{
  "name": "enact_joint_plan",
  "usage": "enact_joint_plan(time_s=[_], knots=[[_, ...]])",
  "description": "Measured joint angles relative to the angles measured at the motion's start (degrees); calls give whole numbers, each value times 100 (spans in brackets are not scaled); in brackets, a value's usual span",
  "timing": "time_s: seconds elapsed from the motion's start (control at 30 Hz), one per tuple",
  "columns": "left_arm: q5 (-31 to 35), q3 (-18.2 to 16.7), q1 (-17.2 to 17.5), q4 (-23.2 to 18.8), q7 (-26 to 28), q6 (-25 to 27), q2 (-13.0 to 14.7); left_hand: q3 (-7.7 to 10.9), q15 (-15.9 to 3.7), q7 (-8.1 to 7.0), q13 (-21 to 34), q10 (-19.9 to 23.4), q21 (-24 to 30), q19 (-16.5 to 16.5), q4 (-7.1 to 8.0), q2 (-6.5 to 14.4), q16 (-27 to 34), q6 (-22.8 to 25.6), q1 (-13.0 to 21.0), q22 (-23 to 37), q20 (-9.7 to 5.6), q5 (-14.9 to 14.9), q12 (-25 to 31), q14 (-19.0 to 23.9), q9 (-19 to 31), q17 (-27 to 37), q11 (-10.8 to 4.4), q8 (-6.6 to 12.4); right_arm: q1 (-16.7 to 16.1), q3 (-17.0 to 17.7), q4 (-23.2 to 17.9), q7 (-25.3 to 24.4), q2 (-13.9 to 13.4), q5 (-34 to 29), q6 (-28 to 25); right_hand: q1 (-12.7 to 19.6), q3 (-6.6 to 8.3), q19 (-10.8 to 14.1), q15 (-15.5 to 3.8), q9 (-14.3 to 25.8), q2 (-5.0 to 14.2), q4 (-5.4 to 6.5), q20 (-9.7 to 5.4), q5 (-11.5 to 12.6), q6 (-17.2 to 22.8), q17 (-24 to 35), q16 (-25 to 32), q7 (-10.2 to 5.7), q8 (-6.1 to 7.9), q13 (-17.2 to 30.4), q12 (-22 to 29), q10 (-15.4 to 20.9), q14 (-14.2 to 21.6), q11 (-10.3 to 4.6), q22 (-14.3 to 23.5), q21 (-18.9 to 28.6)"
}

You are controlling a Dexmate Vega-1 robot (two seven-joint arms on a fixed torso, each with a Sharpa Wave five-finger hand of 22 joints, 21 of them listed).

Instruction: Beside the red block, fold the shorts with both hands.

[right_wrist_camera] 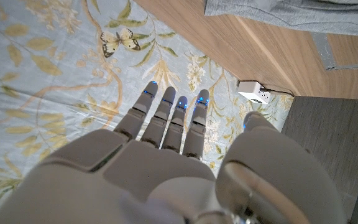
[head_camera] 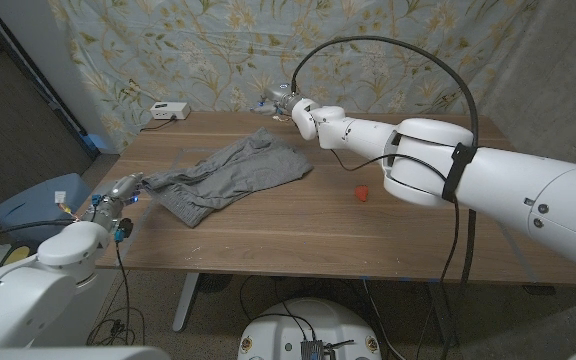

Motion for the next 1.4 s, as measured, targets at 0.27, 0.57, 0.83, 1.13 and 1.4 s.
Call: enact_joint_plan(time_s=[0.27,0.57,0.83,1.13,1.4], knots=[[506,249,-27,-29,507,-120,-71,-131,30,0,-14,-33,-21,-3,-174,-164,-23,0,-245,-6,-4,-211,31,-30,-256,-77,-33,-133,7,257,-31,395,-120,506,144,-253,-40,-158,-25,0,207,-137,72,205,103,13,0,173,54,-3,68,31,34,146,18,-48],[1460,554,50,-120,530,9,544,-256,-240,-210,-104,-351,-48,135,-1020,-532,-28,-161,186,-27,9,-253,-7,-28,-629,-160,-457,-261,-100,415,-190,348,-465,498,828,756,647,237,-11,-16,701,-913,-85,292,308,-148,-40,189,90,-16,115,224,283,51,10,69],[2328,974,-53,-229,297,498,1289,-477,-558,-556,-136,-452,-48,317,-1335,-855,-28,-285,295,-53,-157,-253,-8,-59,-809,-160,-843,-282,-429,630,-1108,488,-1160,115,824,785,754,319,-11,-16,730,-935,-106,292,392,-150,-40,147,134,-16,115,313,345,21,-17,69],[3095,1607,-430,-393,-69,1222,2089,-569,-679,-621,-163,-562,-48,409,-1602,-1112,-71,-464,507,-53,-249,-192,-42,-121,-911,-143,-954,-304,-909,962,-2624,714,-1859,-384,635,785,799,339,-29,-16,730,-937,-127,267,410,-149,-40,148,134,-16,156,353,363,42,-17,69],[3536,2197,-829,-632,-453,1987,2753,-604,-645,-563,-186,-677,-82,419,-1828,-1306,-111,-584,812,-53,-259,-99,-86,-240,-984,-143,-941,-304,-1308,1247,-3632,891,-2255,-751,542,807,839,360,-29,-16,753,-932,-147,246,461,-149,-40,138,134,-15,156,375,362,20,-16,111]])
